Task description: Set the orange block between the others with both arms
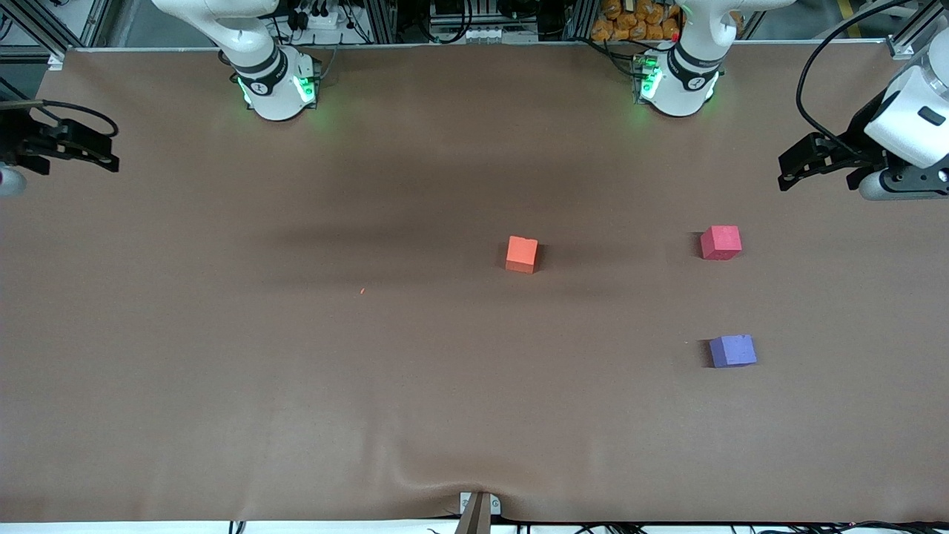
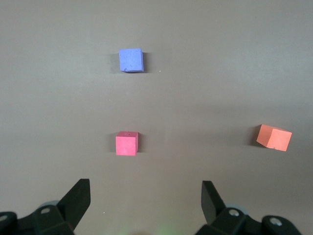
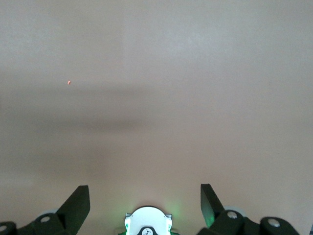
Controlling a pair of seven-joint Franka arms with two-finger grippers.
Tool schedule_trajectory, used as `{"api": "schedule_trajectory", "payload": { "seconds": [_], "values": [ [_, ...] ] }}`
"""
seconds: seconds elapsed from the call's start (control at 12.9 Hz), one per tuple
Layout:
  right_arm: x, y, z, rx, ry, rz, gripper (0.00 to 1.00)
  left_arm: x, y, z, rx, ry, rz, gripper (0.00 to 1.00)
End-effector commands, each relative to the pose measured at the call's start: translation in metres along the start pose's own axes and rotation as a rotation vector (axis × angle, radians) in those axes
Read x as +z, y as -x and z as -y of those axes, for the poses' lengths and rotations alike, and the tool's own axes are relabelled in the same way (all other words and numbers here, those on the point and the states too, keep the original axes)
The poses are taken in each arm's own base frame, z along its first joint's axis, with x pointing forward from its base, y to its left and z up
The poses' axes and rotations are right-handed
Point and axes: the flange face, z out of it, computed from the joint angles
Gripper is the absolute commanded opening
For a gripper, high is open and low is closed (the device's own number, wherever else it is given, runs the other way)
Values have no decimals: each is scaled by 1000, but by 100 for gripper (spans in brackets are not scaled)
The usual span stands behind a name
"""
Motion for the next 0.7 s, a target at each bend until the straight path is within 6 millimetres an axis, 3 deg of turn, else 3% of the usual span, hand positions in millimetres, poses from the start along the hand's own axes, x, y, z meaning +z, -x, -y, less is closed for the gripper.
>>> {"api": "schedule_trajectory", "payload": {
  "seconds": [0.0, 0.31, 0.62],
  "values": [
    [-5, 9, -15, -4, 4, 1, 100, -1, -3, -3, 12, 14, -2, 100],
    [-5, 7, -14, -7, -13, -10, 100, 3, -5, -5, 18, 14, 4, 100],
    [-5, 10, -34, -21, -31, -12, 100, 4, -5, -4, 16, 14, 6, 100]
  ]
}}
